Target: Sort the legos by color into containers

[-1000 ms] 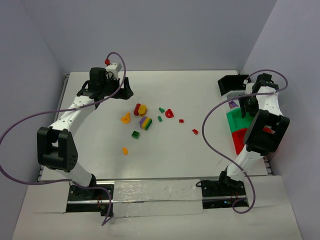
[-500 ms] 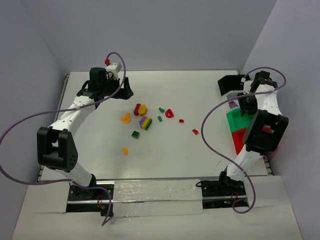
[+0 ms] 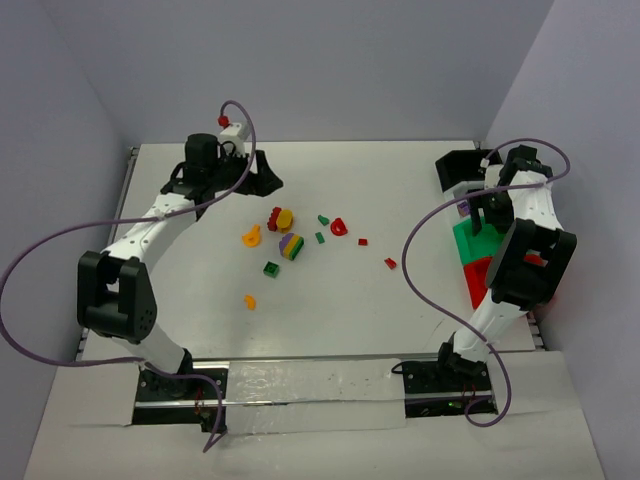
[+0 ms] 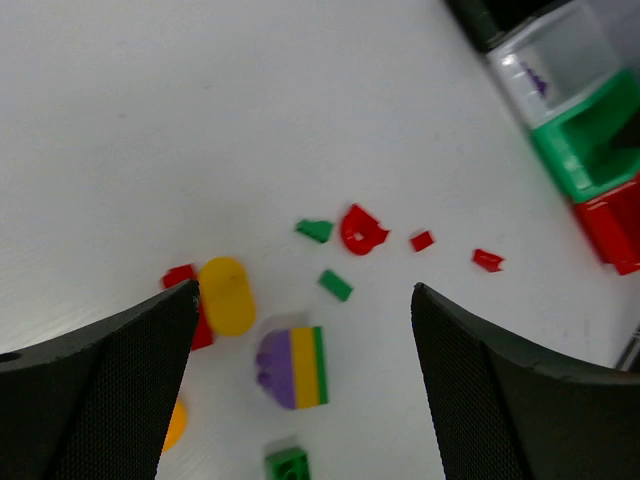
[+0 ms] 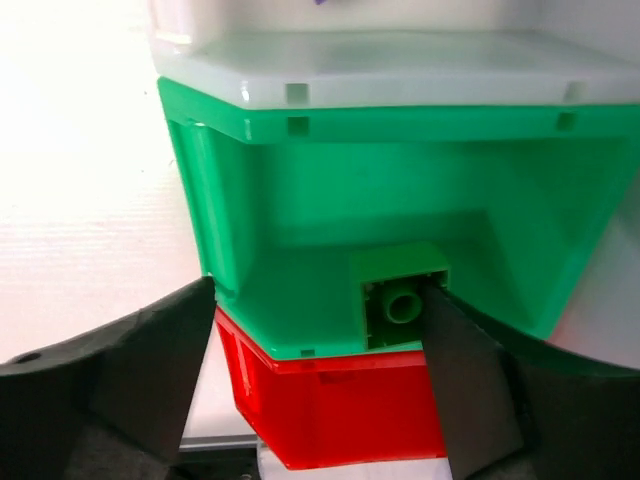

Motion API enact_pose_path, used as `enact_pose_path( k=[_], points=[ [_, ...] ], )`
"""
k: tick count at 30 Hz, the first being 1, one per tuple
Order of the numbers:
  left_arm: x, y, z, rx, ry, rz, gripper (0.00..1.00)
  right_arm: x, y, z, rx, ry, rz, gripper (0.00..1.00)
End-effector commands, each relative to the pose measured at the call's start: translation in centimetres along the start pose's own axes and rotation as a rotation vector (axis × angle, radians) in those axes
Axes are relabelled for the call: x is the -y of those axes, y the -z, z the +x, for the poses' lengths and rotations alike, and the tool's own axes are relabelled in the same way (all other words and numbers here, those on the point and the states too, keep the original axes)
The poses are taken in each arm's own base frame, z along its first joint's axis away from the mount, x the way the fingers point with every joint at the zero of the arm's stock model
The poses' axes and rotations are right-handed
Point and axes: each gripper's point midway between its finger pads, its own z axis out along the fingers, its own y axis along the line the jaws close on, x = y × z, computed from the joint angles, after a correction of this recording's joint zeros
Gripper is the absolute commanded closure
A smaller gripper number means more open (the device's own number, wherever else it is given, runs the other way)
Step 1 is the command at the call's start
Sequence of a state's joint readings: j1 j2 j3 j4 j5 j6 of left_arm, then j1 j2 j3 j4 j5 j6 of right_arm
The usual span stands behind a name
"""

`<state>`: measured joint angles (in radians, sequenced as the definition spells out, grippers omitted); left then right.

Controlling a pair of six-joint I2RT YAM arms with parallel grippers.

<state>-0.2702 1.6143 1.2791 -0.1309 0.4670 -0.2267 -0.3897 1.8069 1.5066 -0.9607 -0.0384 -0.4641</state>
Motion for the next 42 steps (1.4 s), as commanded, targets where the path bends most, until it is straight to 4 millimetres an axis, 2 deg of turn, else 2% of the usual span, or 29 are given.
enact_pose_path(
  k=[1, 2, 4, 6, 7, 8, 9, 10, 11, 12, 13, 14, 15, 17, 18, 19, 20, 21, 22, 23, 26, 27, 29, 30, 31, 34, 37, 42],
  points=[
    [8.6, -2.5, -1.3, 0.044, 0.055, 0.313, 0.08, -0.7, 1.1, -1.0, 0.065, -0.028, -0.026, 0.05],
    [10.1, -3.3, -1.1, 0.032, 0.058, 0.352, 0.08, -0.7, 1.1, -1.1, 0.069, -0.034, -0.027, 0.0],
    [14.8, -4.3, -1.8, 0.032, 0.04, 0.439, 0.1, -0.6, 1.0, -1.3, 0.084, -0.041, -0.021, 0.04],
    [17.5, -6.3, -1.5, 0.027, 0.047, 0.496, 0.1, -0.6, 1.0, -1.4, 0.091, -0.052, -0.016, 0.2],
    [19.5, -7.0, -2.0, 0.042, 0.062, 0.543, 0.1, -0.6, 0.8, -1.4, 0.091, -0.055, -0.016, 0.26],
    [20.5, -7.2, -2.7, 0.059, 0.076, 0.575, 0.1, -0.7, 0.8, -1.3, 0.089, -0.059, -0.019, 0.25],
    [21.8, -8.2, -2.6, 0.064, 0.142, 0.623, 0.11, -0.8, 0.6, -1.2, 0.087, -0.061, -0.02, 0.22],
    [22.3, -8.8, -2.7, 0.068, 0.177, 0.643, 0.12, -0.9, 0.6, -1.1, 0.085, -0.064, -0.027, 0.15],
    [23.0, -9.0, -3.2, 0.082, 0.198, 0.668, 0.13, -1.0, 0.6, -1.1, 0.085, -0.067, -0.035, 0.15],
    [23.5, -9.4, -3.2, 0.085, 0.224, 0.684, 0.14, -1.2, 0.5, -0.9, 0.081, -0.072, -0.044, 0.19],
    [24.2, -10.3, -2.2, 0.063, 0.263, 0.695, 0.16, -1.3, 0.6, -1.0, 0.084, -0.075, -0.051, 0.33],
    [24.9, -10.6, -2.5, 0.073, 0.266, 0.706, 0.17, -1.3, 0.6, -1.0, 0.085, -0.085, -0.048, 0.47],
    [25.4, -10.9, -2.4, 0.074, 0.261, 0.711, 0.17, -1.2, 0.7, -1.2, 0.094, -0.089, -0.041, 0.48],
    [27.0, -11.7, -1.1, 0.06, 0.211, 0.709, 0.16, -0.9, 1.0, -1.5, 0.121, -0.092, -0.026, 0.18],
    [27.2, -12.0, -0.9, 0.058, 0.196, 0.698, 0.16, -1.0, 1.1, -1.7, 0.126, -0.095, -0.027, 0.07],
    [27.4, -12.3, -0.5, 0.055, 0.182, 0.686, 0.16, -1.0, 1.2, -1.8, 0.133, -0.097, -0.028, 0.02],
    [27.4, -12.6, -0.2, 0.053, 0.179, 0.674, 0.16, -0.9, 1.1, -1.9, 0.135, -0.097, -0.028, 0.02],
    [27.2, -12.9, 0.2, 0.045, 0.181, 0.66, 0.17, -1.0, 1.1, -1.9, 0.138, -0.098, -0.033, 0.34],
    [27.0, -13.2, 0.4, 0.043, 0.189, 0.648, 0.18, -1.0, 1.0, -1.9, 0.138, -0.103, -0.032, 0.59],
    [27.0, -13.4, 0.6, 0.038, 0.193, 0.646, 0.19, -1.0, 1.0, -2.0, 0.141, -0.106, -0.028, 0.73],
    [26.7, -14.1, 1.2, 0.028, 0.199, 0.627, 0.19, -0.9, 0.9, -2.1, 0.141, -0.106, -0.024, 0.16],
    [26.6, -14.2, 1.3, 0.028, 0.196, 0.623, 0.19, -1.0, 0.9, -2.0, 0.141, -0.104, -0.029, 0.08],
    [26.5, -14.4, 1.4, 0.03, 0.2, 0.613, 0.19, -1.3, 1.2, -2.1, 0.153, -0.098, -0.045, 0.15],
    [26.5, -14.5, 1.5, 0.028, 0.206, 0.612, 0.2, -1.8, 1.4, -2.2, 0.164, -0.097, -0.066, 0.15],
    [26.4, -14.6, 1.8, 0.024, 0.207, 0.613, 0.21, -2.0, 1.9, -2.4, 0.178, -0.098, -0.077, 0.14],
    [26.5, -14.4, 2.5, 0.001, 0.196, 0.629, 0.21, -3.0, 2.7, -2.8, 0.203, -0.108, -0.126, 0.01],
    [25.9, -14.4, 3.7, -0.029, 0.18, 0.606, 0.15, -4.7, 3.9, -3.4, 0.234, -0.11, -0.185, 0.0],
    [24.9, -13.5, 4.8, -0.045, 0.137, 0.579, 0.13, -5.0, 4.8, -4.3, 0.27, -0.088, -0.147, 0.0]
  ],
)
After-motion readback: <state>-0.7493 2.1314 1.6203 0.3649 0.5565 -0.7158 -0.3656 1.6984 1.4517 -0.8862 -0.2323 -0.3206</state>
